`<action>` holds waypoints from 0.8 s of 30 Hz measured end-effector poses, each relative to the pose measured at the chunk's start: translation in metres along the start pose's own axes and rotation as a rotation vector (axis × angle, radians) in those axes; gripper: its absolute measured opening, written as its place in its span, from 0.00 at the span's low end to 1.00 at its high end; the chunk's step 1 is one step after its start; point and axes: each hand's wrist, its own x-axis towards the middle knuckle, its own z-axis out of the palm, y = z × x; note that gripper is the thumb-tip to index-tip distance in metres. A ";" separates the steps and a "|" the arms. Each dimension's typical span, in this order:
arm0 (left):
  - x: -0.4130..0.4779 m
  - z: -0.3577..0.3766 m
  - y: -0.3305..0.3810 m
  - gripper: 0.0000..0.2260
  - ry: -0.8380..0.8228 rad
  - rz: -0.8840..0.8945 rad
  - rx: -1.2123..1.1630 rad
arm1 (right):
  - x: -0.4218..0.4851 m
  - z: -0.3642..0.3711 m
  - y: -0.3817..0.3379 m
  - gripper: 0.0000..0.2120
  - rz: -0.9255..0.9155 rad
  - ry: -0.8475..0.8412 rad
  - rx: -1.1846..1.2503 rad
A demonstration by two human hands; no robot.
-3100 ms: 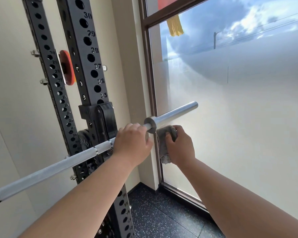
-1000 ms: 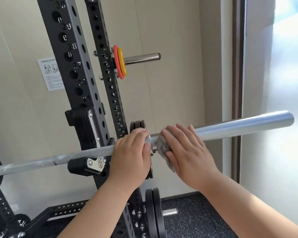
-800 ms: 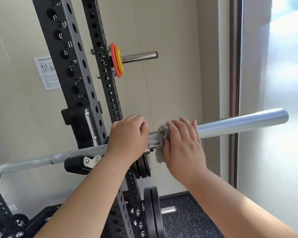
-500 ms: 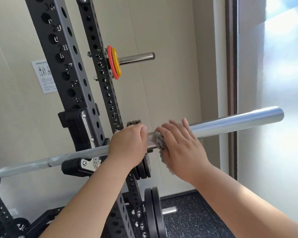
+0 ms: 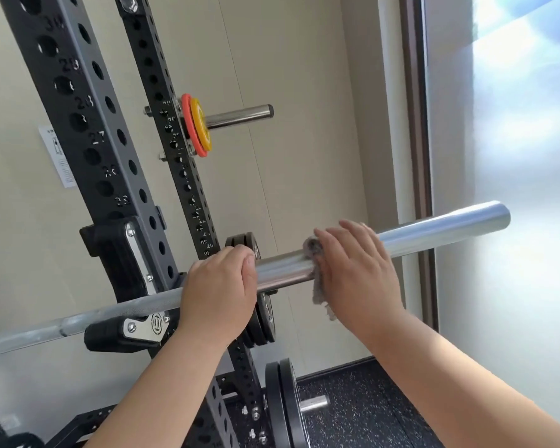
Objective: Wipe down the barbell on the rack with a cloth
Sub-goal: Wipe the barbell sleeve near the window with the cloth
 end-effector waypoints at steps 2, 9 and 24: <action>0.001 0.000 0.002 0.19 0.010 -0.001 0.009 | 0.001 -0.012 0.026 0.24 0.206 0.023 -0.037; 0.010 -0.005 0.005 0.17 -0.076 -0.037 0.043 | 0.001 -0.015 -0.007 0.20 0.147 -0.050 0.060; 0.014 -0.003 0.002 0.20 -0.140 -0.098 0.082 | 0.009 -0.045 0.127 0.14 0.401 0.158 -0.055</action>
